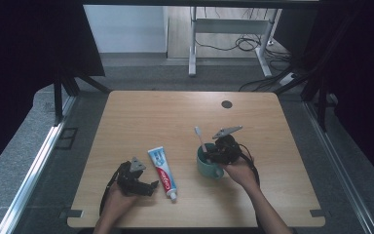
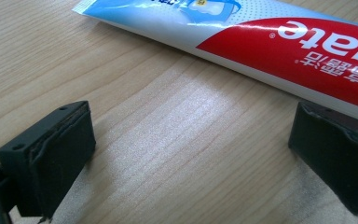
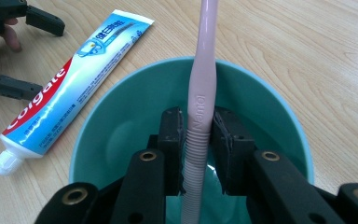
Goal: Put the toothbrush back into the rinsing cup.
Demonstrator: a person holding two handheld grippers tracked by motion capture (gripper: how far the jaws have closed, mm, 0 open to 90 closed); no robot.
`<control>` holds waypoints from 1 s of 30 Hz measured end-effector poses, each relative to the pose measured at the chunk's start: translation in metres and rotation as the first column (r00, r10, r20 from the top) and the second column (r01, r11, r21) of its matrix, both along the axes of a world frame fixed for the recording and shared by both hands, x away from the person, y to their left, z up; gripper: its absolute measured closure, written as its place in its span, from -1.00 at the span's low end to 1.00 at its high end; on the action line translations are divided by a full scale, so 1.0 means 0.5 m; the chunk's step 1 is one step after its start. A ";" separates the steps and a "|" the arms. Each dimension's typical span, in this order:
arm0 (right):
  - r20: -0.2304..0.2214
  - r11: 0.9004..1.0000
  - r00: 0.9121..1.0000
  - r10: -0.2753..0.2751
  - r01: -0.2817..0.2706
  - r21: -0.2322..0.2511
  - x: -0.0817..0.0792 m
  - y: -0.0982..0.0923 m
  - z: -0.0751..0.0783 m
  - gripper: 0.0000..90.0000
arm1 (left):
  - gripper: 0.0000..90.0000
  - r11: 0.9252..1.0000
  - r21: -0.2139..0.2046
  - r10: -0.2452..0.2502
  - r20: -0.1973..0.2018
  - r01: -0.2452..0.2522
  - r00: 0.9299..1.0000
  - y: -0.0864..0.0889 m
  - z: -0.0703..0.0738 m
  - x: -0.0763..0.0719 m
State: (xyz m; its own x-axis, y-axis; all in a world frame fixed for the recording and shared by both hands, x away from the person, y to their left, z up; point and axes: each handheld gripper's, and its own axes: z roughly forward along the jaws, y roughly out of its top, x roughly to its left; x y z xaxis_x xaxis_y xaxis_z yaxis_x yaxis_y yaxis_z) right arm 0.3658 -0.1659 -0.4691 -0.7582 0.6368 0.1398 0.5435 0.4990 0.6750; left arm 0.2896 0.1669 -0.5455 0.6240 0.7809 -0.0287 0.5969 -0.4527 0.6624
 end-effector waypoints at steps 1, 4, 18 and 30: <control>0.000 1.000 1.000 -0.002 0.002 -0.001 0.000 0.000 0.001 0.60 | -1.00 1.000 -0.003 0.002 0.001 -0.002 1.000 0.000 0.000 0.000; 0.001 1.000 1.000 -0.003 0.003 0.000 -0.001 -0.001 0.002 0.58 | -1.00 1.000 -0.003 0.002 0.001 -0.002 1.000 0.000 0.000 0.000; 0.039 1.000 0.999 0.001 -0.002 0.014 -0.011 -0.004 0.025 0.29 | -1.00 1.000 -0.003 0.001 0.002 -0.001 1.000 0.000 0.000 0.000; 0.076 1.000 0.997 0.021 -0.022 0.012 -0.024 -0.008 0.047 -0.08 | -1.00 1.000 -0.005 0.004 0.003 -0.004 1.000 -0.001 -0.001 0.000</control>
